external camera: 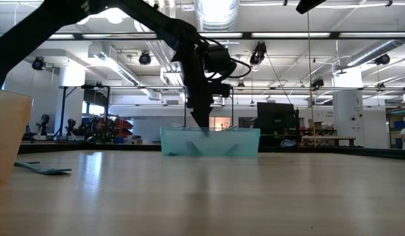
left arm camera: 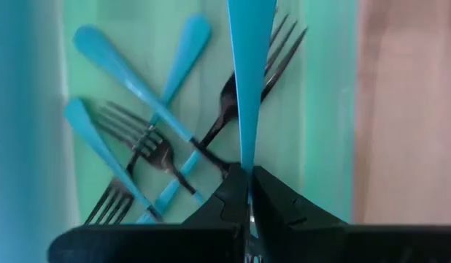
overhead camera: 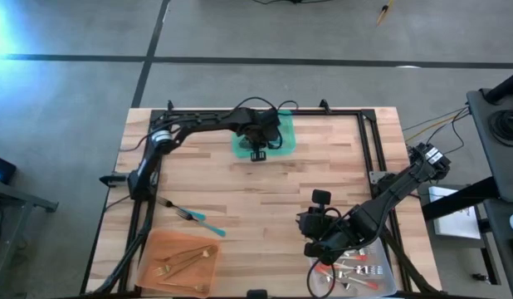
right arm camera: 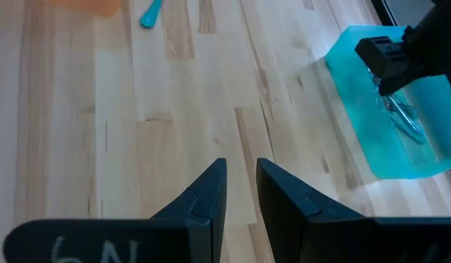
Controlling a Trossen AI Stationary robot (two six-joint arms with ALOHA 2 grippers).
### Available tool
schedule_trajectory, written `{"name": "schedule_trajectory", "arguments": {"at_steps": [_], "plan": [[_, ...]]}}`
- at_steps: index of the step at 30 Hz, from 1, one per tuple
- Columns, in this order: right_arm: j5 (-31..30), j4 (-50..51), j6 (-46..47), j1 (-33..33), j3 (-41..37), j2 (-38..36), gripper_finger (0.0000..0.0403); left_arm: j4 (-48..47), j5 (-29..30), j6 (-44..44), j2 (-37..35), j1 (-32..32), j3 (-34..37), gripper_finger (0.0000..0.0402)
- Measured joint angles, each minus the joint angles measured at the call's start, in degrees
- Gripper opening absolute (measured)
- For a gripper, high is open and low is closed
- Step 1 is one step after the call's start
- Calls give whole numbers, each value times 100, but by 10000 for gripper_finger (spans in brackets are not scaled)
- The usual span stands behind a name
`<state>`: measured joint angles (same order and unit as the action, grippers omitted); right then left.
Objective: Sort silverware by color (type)
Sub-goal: Put the blue fork into the blue bin
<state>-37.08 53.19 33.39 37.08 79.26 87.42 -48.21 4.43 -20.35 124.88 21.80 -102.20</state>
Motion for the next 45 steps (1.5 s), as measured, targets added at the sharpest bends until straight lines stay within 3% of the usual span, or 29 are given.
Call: {"name": "schedule_trajectory", "arguments": {"at_steps": [5, 12, 18, 21, 29, 36, 41, 45], "plan": [[0, -9, 0, 1, 0, 0, 68, 38, -95, 224, 26, 5, -48, 12], [-1, -17, 0, 0, 0, 0, 68, -292, -161, 258, -17, 48, -48, 105], [-1, -22, 0, 0, 0, 0, 68, -582, -1322, 148, -561, 47, -7, 130], [-2, -37, 0, 2, 0, 0, 68, -582, -1439, 439, -1109, -61, 227, 129], [0, -172, 0, 1, 0, 0, 68, -534, -670, 1360, -3170, -981, 2098, 127], [0, -171, 0, 2, 0, 0, 68, -409, -360, 3643, -4927, -2784, 4283, 127], [-2, -170, 0, 1, 0, 0, 68, -391, -200, 5018, -5660, -4073, 5206, 127], [-2, -173, 0, 2, 0, 0, 68, -266, -189, 5404, -5865, -4657, 5753, 127]]}}
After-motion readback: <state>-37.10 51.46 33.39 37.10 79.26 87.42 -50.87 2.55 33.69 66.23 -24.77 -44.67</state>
